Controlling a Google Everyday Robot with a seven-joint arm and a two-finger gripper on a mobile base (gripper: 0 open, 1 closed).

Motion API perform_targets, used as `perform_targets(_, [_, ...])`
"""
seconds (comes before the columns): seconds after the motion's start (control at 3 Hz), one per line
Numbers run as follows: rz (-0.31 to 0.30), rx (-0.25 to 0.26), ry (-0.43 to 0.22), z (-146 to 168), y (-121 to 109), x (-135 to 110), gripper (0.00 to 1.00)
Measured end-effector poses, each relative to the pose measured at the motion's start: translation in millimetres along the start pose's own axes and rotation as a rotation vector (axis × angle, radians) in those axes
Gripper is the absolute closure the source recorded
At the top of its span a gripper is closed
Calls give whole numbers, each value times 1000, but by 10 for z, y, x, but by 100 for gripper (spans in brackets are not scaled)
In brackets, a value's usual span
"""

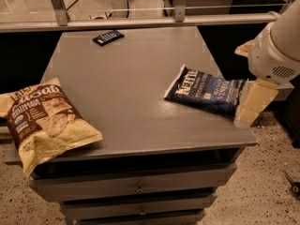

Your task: Move blue chip bag near rxbar blueberry

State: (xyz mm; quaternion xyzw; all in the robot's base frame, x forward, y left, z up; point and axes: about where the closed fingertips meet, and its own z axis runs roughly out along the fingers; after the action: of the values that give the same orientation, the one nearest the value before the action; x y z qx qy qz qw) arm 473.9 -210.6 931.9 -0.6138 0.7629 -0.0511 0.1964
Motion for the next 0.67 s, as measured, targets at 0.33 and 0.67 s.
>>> perform_targets(0.33, [17,28,-36,377,-281,11,0])
perform_targets(0.67, [62,17,-65,721,-484,75,0])
